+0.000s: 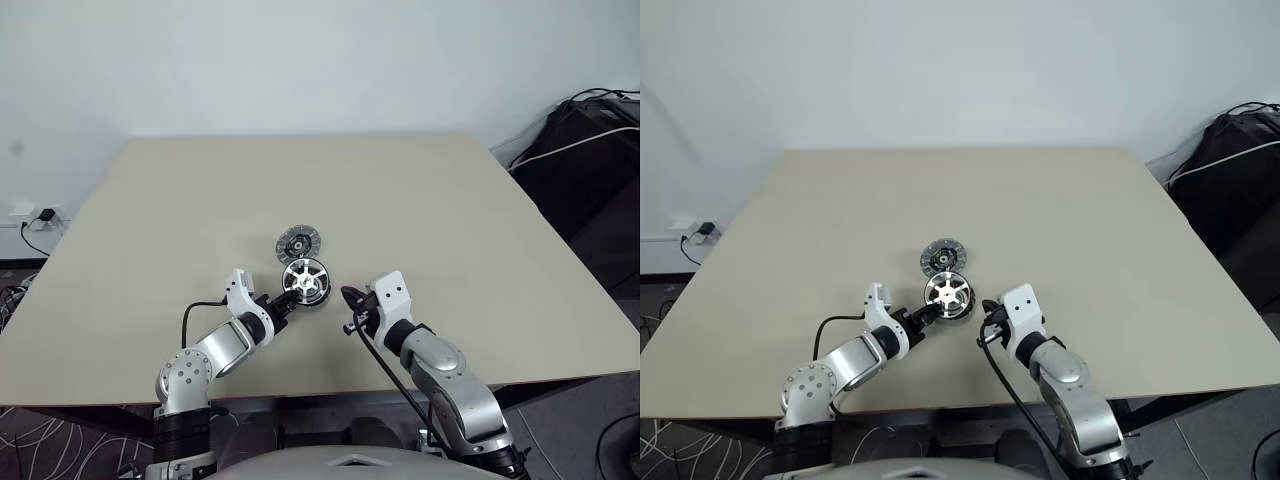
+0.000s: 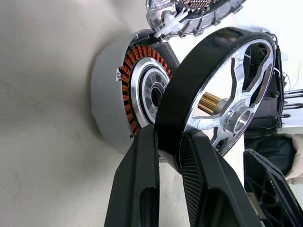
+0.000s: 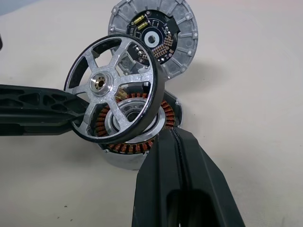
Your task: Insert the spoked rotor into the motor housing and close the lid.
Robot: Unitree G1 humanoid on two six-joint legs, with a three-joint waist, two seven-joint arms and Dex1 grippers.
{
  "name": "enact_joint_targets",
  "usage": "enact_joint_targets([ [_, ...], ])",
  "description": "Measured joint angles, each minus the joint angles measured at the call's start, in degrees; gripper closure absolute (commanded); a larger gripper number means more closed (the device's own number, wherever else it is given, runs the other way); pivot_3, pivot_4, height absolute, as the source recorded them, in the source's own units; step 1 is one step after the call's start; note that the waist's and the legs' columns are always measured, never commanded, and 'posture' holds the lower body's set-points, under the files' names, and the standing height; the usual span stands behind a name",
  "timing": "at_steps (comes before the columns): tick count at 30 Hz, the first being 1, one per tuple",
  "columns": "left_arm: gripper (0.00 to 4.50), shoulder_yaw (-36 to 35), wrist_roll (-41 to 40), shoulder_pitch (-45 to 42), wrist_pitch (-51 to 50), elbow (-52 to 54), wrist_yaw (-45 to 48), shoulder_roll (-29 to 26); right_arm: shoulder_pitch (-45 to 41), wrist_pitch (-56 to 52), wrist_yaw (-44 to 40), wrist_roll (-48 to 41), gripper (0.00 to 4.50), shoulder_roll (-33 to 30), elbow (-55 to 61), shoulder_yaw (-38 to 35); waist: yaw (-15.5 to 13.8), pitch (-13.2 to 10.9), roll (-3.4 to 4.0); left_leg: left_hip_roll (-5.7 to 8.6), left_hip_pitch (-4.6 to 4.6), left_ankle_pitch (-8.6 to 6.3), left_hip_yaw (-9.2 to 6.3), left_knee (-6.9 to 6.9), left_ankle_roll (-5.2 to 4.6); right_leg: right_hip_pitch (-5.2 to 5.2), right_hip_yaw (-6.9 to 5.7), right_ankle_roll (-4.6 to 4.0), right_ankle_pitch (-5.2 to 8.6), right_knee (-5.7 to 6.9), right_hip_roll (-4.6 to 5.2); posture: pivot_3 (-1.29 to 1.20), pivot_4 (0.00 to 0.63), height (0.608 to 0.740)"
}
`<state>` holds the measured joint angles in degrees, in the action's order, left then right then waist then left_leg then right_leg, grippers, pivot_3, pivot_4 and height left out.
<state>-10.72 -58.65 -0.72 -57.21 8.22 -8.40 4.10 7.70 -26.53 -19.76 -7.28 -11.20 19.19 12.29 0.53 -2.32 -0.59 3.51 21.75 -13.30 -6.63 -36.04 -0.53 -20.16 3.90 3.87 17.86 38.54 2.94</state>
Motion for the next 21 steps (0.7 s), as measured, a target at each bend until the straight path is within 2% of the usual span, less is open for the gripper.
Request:
enact_joint_targets([
  [10,0.89,1.2,-0.7,-0.5,0.4,0.0,1.0,-0.1,0.0,0.1,0.1,0.0,4.5,0.0,0.0,0.0,0.0,0.0,0.0,0.0,-0.01,0.01,0.0,0.0,0.03,0.02,-0.01,0.02,0.01,0.0,0.0,0.0,0.0,0.74],
  [15,0.89,1.6,-0.5,-0.5,1.4,0.1,1.5,-0.2,0.0,0.1,0.1,0.0,4.5,0.0,0.0,0.0,0.0,0.0,0.01,0.0,-0.01,0.04,-0.01,0.0,0.13,0.02,0.0,0.15,0.03,0.0,-0.01,0.0,0.0,0.74],
  [21,0.89,4.0,1.8,2.1,5.4,4.4,9.1,-2.2,0.0,0.1,0.1,0.0,4.5,-0.1,0.0,0.0,0.1,0.0,-0.01,0.0,0.04,0.05,0.02,0.04,0.1,-0.06,0.03,-0.05,-0.04,-0.01,0.0,0.0,0.0,0.74],
])
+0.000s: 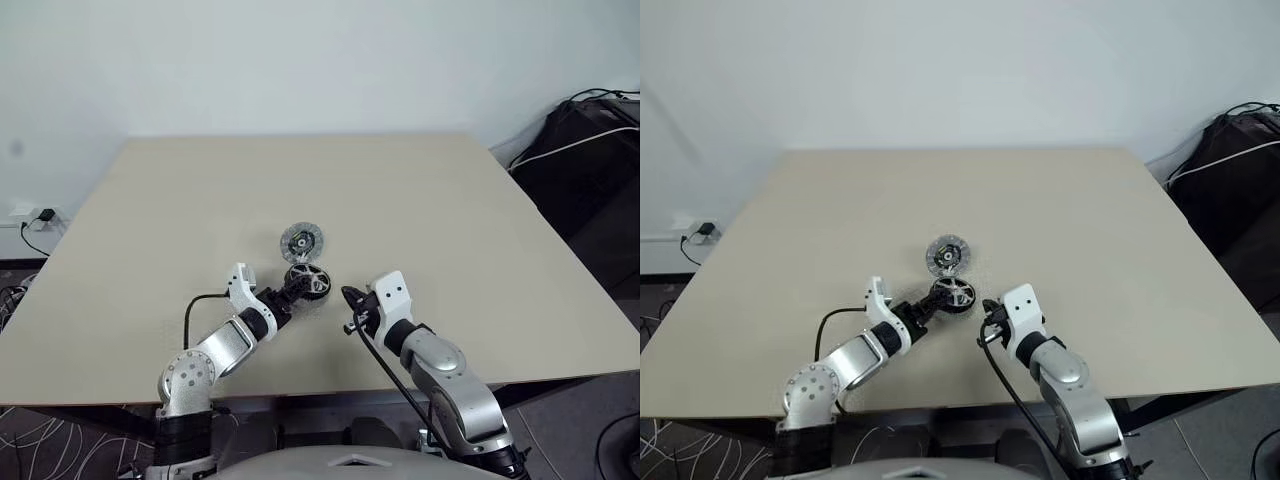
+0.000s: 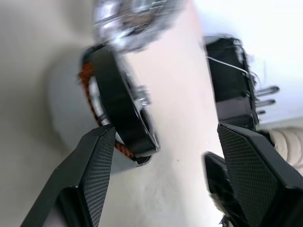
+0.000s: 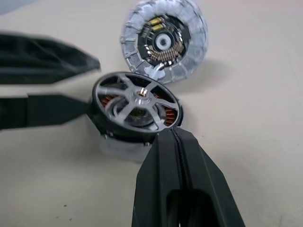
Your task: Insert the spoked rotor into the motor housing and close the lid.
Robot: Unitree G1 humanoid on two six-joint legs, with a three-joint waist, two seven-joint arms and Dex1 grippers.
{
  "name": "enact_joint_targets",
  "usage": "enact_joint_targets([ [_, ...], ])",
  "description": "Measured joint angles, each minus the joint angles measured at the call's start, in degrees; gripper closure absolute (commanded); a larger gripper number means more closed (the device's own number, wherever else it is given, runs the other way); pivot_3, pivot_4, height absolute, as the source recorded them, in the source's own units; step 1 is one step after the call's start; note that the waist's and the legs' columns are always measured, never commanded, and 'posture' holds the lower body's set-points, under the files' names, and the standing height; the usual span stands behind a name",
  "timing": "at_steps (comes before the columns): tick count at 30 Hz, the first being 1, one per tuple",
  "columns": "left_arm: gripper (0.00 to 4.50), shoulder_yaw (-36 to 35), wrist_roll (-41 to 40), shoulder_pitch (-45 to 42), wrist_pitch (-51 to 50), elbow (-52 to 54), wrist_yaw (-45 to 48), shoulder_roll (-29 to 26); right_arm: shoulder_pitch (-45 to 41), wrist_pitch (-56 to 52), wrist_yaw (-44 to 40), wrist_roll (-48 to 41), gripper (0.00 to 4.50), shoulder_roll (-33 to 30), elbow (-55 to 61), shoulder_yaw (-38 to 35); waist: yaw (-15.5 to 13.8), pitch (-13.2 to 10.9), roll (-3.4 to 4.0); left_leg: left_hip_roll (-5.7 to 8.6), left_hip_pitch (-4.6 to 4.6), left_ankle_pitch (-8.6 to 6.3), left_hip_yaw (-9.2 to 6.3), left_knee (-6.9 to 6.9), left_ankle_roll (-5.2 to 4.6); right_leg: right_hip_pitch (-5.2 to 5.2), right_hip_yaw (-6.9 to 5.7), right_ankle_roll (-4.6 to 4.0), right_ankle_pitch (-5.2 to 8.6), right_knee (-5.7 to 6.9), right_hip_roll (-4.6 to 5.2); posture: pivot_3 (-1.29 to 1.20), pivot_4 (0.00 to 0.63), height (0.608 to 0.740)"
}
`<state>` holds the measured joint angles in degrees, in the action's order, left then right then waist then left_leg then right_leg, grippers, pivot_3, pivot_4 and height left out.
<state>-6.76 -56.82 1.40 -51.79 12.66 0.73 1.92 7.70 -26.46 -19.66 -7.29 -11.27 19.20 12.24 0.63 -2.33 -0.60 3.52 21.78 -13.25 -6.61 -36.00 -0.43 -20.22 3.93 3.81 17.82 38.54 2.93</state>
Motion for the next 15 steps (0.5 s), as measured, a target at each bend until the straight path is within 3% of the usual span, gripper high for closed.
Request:
enact_joint_targets([
  [15,0.89,-2.4,1.4,4.9,1.0,3.1,-0.3,-2.5,-1.2,0.0,-0.4,0.0,4.5,0.0,-0.1,0.1,-0.1,0.0,0.01,-0.05,0.02,-0.02,-0.04,0.02,-0.01,-0.04,-0.02,-0.01,0.06,0.0,0.03,0.0,0.0,0.74],
])
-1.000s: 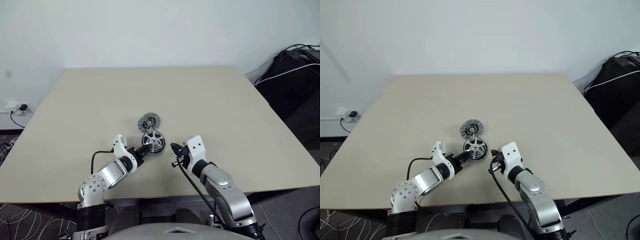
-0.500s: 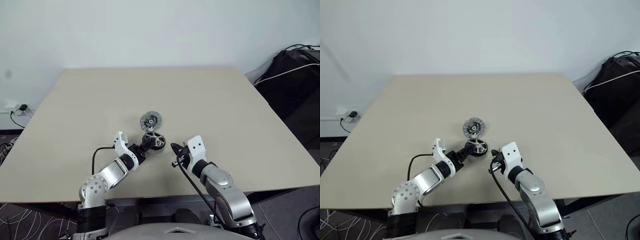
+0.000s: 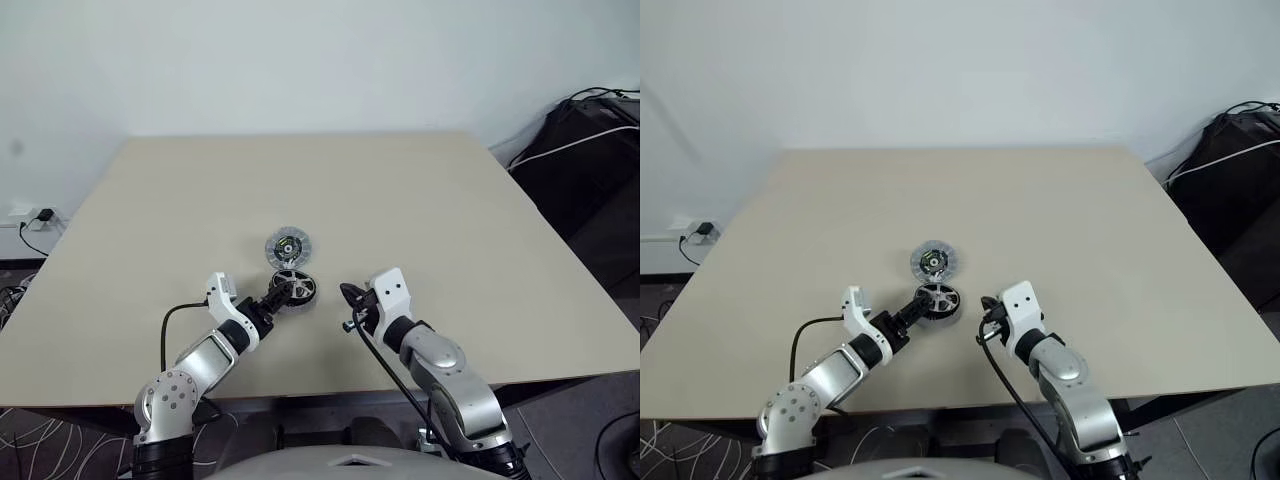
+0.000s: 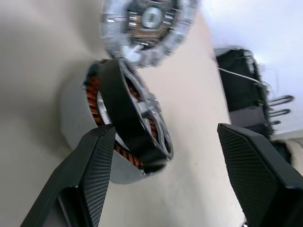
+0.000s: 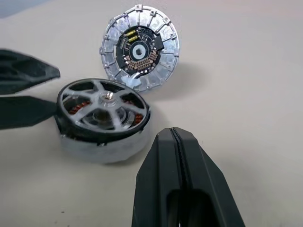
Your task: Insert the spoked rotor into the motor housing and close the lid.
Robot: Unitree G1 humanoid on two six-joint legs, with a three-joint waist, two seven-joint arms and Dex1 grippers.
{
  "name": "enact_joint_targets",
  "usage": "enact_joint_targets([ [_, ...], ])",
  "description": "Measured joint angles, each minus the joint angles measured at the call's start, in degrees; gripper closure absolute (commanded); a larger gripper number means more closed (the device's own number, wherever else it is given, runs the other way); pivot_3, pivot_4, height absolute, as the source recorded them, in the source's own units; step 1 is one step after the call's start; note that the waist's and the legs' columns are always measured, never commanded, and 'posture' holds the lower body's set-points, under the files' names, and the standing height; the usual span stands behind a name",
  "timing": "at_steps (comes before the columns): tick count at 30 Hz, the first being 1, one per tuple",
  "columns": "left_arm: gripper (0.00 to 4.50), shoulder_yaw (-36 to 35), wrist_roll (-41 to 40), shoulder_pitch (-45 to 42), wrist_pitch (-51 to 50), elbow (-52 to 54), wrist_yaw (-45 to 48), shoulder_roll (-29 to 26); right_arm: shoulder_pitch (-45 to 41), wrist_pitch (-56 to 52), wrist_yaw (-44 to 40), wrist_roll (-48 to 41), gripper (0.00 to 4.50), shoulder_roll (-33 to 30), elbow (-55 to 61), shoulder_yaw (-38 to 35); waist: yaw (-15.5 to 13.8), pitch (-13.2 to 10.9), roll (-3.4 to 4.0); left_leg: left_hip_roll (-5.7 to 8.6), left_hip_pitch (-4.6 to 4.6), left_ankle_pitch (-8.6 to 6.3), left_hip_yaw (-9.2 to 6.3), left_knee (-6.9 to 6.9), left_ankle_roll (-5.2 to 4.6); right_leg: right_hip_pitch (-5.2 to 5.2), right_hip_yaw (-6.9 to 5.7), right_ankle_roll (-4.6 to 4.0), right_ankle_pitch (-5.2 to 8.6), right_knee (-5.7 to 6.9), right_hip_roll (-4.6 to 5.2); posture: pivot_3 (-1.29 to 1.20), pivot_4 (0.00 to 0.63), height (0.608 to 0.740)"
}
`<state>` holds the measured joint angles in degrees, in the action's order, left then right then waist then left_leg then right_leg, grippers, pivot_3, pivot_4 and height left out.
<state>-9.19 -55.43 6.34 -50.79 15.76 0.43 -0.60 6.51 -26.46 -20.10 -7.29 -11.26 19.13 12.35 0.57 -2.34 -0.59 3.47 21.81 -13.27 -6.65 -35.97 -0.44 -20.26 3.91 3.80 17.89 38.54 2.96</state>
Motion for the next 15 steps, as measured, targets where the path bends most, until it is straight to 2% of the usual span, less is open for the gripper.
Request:
enact_joint_targets([
  [7,0.89,9.2,13.6,0.5,6.9,0.1,4.3,-4.8,-0.3,0.0,0.0,0.0,4.5,0.2,-0.1,0.1,-0.1,0.1,0.12,0.05,-0.01,-0.01,0.03,0.0,0.03,0.04,0.01,-0.04,-0.03,0.0,-0.02,0.0,0.0,0.74],
  [15,0.89,14.6,25.8,3.2,20.5,-2.4,12.1,-6.4,0.0,0.0,0.0,0.0,4.5,0.1,-0.1,0.0,-0.1,0.0,0.16,0.03,0.0,-0.06,0.03,0.01,0.13,0.01,0.01,-0.19,0.06,0.0,0.1,0.0,0.0,0.74],
])
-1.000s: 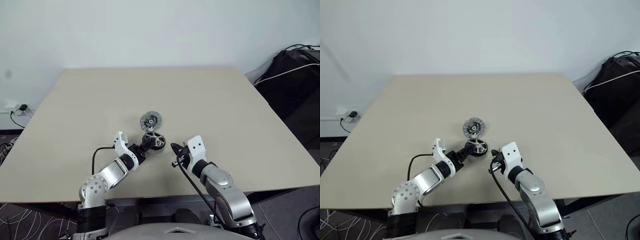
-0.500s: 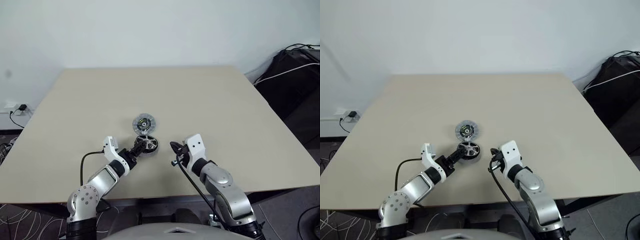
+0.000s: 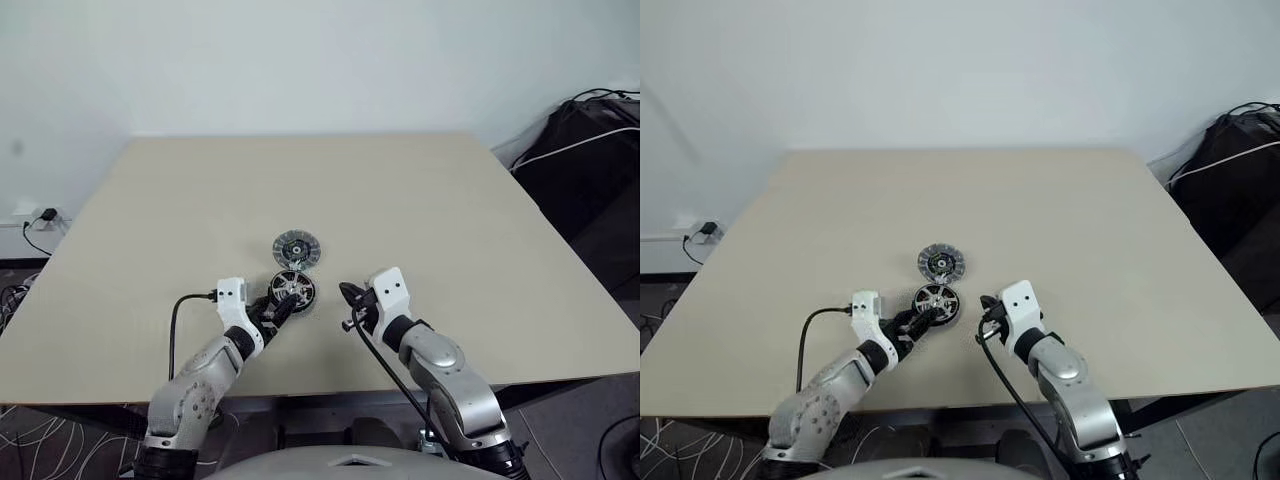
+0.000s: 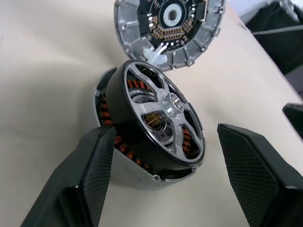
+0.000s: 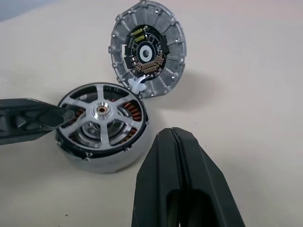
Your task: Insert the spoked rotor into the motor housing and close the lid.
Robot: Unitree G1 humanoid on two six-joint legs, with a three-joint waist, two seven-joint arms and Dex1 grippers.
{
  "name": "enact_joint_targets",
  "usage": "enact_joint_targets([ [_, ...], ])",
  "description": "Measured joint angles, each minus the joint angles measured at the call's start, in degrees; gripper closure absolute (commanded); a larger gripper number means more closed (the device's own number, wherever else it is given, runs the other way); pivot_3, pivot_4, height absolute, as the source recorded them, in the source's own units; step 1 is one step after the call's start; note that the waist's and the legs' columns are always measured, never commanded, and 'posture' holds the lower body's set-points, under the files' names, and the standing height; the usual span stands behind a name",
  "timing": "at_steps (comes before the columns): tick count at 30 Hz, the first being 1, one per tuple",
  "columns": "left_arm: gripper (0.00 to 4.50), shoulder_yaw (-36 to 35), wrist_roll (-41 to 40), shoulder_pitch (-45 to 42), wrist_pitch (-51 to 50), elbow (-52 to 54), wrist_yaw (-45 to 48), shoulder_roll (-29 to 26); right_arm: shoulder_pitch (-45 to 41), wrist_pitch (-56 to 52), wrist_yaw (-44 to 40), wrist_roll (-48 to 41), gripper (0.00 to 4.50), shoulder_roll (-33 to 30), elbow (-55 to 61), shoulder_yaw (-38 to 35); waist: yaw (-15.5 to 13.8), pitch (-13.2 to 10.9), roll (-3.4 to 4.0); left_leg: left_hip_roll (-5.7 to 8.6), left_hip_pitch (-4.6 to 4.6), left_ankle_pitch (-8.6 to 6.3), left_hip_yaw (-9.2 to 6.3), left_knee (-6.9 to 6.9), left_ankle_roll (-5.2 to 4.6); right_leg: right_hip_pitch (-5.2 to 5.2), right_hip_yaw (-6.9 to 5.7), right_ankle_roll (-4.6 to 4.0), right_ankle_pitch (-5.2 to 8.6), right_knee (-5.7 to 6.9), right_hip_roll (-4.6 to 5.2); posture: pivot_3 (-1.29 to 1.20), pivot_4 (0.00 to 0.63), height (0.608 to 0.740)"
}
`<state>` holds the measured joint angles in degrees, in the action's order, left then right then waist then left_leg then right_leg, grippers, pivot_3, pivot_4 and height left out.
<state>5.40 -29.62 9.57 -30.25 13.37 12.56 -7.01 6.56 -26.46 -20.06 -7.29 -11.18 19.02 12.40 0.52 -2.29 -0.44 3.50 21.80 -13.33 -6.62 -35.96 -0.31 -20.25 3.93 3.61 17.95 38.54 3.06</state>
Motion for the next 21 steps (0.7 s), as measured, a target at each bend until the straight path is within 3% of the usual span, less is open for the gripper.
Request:
enact_joint_targets([
  [6,0.89,0.2,6.5,2.4,14.6,-4.3,2.4,3.0,0.1,0.0,0.0,0.0,4.5,-0.1,0.0,0.0,0.0,-0.1,0.0,-0.02,0.01,0.05,-0.02,0.04,-0.13,-0.02,-0.03,0.13,-0.03,0.0,0.13,0.0,0.0,0.74],
  [9,0.89,-0.7,7.0,2.9,17.1,-5.3,2.6,4.4,0.1,0.0,0.0,0.0,4.5,-0.1,0.0,0.0,0.0,-0.1,-0.04,-0.01,0.03,0.05,-0.02,0.03,-0.15,-0.02,-0.03,0.37,0.08,-0.02,0.15,0.0,0.0,0.74],
  [15,0.89,-2.5,5.3,3.1,12.1,-5.6,2.4,5.1,0.1,0.0,-0.1,0.0,4.5,-0.2,-0.1,0.0,0.0,-0.1,-0.02,0.0,0.03,0.05,-0.03,0.01,-0.18,0.01,-0.06,0.44,0.07,-0.03,0.15,0.0,0.0,0.74],
  [21,0.89,-7.4,-3.3,2.0,3.6,-3.9,0.6,9.1,-0.1,0.0,-0.3,0.0,4.5,-0.2,-0.1,0.0,-0.4,0.1,0.16,0.03,0.01,0.01,-0.04,-0.06,-0.13,0.11,-0.1,0.54,0.05,-0.04,0.22,0.0,0.0,0.74],
])
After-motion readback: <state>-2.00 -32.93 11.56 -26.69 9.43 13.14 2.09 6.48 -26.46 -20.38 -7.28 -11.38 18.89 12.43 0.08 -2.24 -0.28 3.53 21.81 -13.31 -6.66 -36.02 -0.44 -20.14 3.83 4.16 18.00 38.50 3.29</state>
